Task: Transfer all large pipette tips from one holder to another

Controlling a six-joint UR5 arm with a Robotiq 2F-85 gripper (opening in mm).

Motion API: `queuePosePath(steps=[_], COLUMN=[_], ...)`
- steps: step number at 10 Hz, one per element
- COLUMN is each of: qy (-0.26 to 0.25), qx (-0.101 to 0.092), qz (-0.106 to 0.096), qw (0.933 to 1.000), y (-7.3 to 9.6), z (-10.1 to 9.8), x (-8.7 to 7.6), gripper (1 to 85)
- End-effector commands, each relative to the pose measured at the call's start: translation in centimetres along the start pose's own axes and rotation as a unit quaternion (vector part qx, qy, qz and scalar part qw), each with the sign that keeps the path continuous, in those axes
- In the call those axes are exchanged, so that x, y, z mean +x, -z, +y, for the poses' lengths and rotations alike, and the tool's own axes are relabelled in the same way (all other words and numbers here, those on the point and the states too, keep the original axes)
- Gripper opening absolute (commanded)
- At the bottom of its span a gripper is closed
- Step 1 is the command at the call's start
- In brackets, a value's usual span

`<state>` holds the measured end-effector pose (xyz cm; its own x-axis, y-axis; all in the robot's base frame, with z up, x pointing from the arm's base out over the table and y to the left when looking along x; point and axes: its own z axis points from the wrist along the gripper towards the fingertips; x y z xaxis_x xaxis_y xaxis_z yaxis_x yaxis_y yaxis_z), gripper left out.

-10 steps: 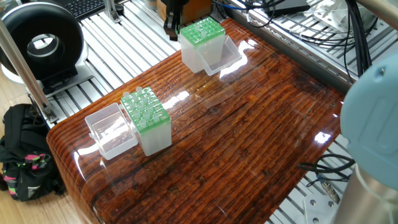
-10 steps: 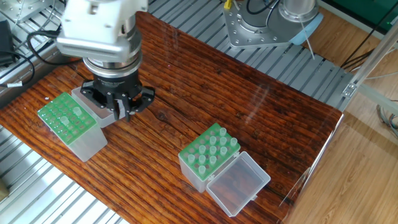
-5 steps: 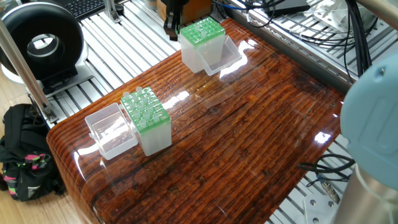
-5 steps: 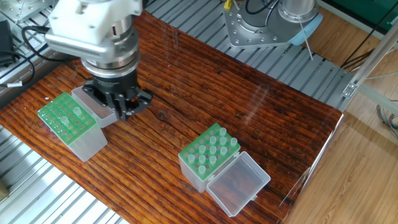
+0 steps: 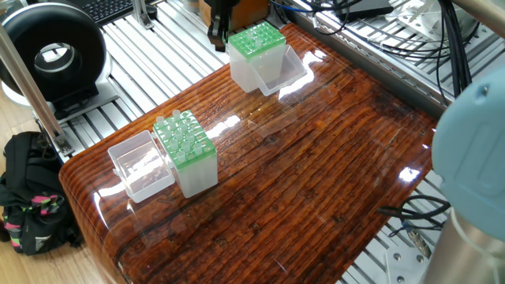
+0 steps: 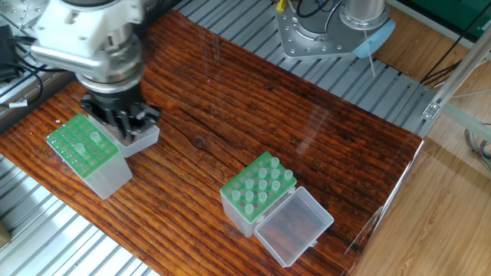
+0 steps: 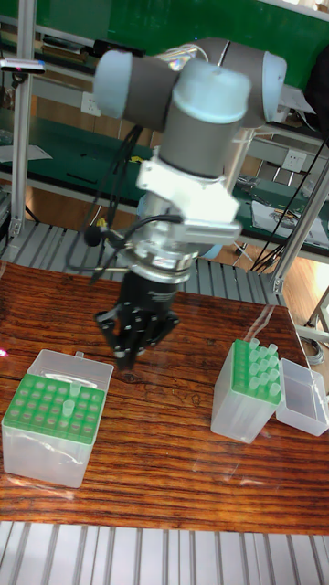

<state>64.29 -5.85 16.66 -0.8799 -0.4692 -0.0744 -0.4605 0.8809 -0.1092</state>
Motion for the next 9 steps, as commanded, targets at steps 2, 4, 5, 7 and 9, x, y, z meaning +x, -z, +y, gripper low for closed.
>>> queuePosePath(steps=[2,4,5,7,9], qy=[0.021,-0.006,-0.028,-0.071,-0.078], qx=[-0.014,-0.039,-0.052,-0.053,-0.048], qz=[-0.011,-0.012,-0.009,-0.016,-0.024], qw=[0.9996,0.9992,0.9982,0.996,0.9955], y=[-1.3,-1.2,-1.1,-1.1,-1.1], z=[-2.1,-0.8,-0.2,-0.2,-0.9], x=[1.5,1.4,1.5,1.0,0.6], gripper=[26.3,27.0,26.7,24.0,22.0])
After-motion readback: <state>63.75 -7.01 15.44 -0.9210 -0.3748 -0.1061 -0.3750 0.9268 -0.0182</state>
